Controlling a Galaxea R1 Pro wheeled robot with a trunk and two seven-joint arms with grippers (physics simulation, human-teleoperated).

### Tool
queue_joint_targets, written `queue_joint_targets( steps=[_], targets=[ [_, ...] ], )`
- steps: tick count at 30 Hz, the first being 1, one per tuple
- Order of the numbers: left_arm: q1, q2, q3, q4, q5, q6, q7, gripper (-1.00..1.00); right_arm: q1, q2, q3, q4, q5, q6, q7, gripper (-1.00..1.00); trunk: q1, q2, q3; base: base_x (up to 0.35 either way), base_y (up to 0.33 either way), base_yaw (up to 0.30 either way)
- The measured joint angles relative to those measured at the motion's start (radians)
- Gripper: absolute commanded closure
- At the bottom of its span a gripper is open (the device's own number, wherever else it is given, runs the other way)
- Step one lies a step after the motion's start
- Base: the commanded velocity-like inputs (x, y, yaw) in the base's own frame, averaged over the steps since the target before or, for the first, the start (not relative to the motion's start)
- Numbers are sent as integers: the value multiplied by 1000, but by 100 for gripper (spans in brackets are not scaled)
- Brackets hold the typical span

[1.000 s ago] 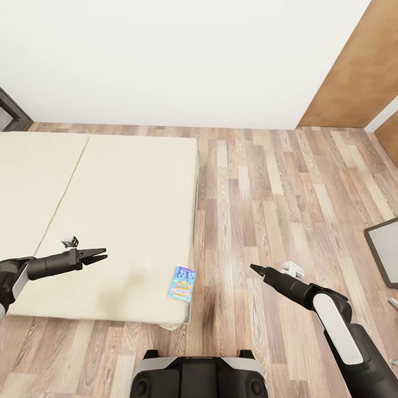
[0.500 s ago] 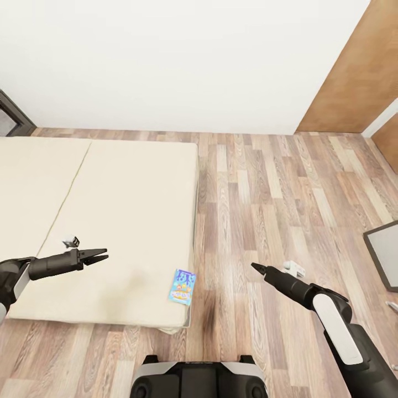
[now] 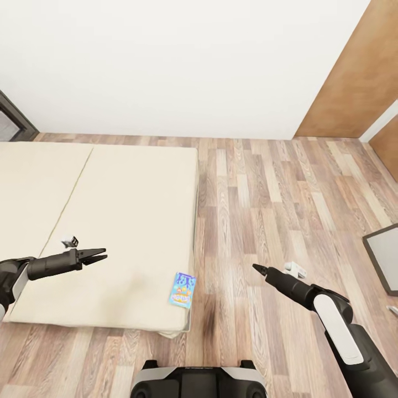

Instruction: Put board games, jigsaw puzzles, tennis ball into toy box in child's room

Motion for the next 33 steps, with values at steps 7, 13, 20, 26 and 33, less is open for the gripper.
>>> queue_joint_targets(
  steps=[7, 13, 20, 26, 33],
  targets=[
    [0, -7, -1, 1, -3, 0, 0, -100, 0, 1, 0, 6, 1, 0, -1, -100, 0, 0, 12, 0, 0, 0],
    [0, -10, -1, 1, 0, 1, 0, -100, 0, 0, 0, 6, 1, 0, 1, -100, 0, 0, 22, 0, 0, 0],
    [0, -7, 1, 1, 0, 1, 0, -100, 0, 0, 0, 6, 1, 0, -1, -100, 0, 0, 33, 0, 0, 0],
    [0, -7, 1, 1, 2, 0, 0, -100, 0, -1, 0, 6, 1, 0, 1, -100, 0, 0, 43, 0, 0, 0],
    [0, -9, -1, 1, 3, -1, 0, -100, 0, -2, 0, 6, 1, 0, 1, -100, 0, 0, 55, 0, 0, 0]
  ],
)
